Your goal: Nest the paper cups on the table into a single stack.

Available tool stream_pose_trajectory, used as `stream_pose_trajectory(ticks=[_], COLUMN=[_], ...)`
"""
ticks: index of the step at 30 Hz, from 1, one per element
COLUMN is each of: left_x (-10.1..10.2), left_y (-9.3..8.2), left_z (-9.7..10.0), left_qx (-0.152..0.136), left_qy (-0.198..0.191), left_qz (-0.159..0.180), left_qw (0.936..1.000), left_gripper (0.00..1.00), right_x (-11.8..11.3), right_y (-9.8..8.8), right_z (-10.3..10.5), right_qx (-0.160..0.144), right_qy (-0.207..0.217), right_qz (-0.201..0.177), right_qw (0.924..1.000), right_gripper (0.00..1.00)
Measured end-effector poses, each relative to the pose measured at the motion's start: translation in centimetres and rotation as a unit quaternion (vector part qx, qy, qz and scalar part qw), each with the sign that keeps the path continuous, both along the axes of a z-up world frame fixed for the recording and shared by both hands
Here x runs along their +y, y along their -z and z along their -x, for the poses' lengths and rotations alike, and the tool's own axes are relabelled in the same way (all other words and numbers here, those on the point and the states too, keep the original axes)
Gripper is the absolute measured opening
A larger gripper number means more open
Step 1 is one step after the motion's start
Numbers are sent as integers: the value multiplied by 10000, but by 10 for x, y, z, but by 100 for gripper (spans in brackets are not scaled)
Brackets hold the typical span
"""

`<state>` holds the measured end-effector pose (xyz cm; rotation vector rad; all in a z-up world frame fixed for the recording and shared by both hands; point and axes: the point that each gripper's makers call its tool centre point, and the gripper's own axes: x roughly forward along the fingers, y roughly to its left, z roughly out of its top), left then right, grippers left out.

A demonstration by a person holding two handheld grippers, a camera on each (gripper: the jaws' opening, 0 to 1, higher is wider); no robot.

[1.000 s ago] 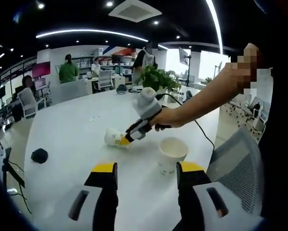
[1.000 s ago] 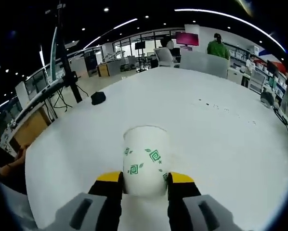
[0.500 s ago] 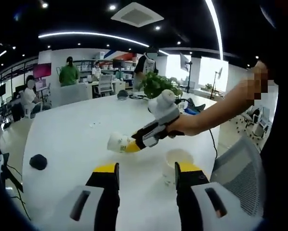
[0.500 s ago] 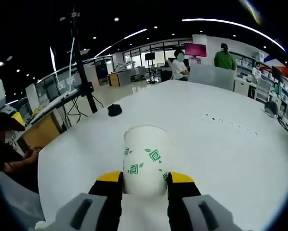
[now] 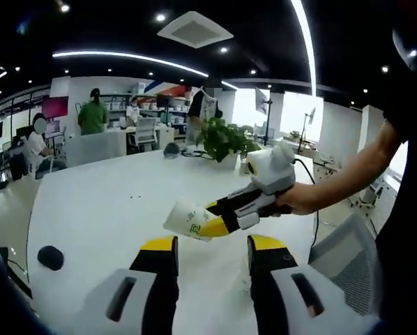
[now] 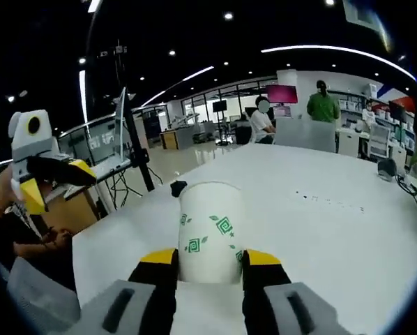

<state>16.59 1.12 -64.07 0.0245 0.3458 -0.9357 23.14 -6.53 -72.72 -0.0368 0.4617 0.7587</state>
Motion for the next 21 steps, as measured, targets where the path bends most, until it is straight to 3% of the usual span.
stream_pose_trajectory(ticks=[10,15,21], left_x=[-25,-34,-47], left_y=[-25,-30,-22], left_z=[-3,-2,13], left_qx=[-128,-121,8], left_qy=[504,704,1221], left_qz=[126,197,6], left_qw=[9986,9973,9925], left_gripper=[32,29,20], right_x=[-2,-2,-2], right_y=[-44,-50,-56], right_z=[45,62,84], right_qx=[-843,-1086,-1338], right_qy=[-344,-572,-849], right_qz=[304,466,634], right_qw=[9954,9913,9853], right_gripper=[35,35,35])
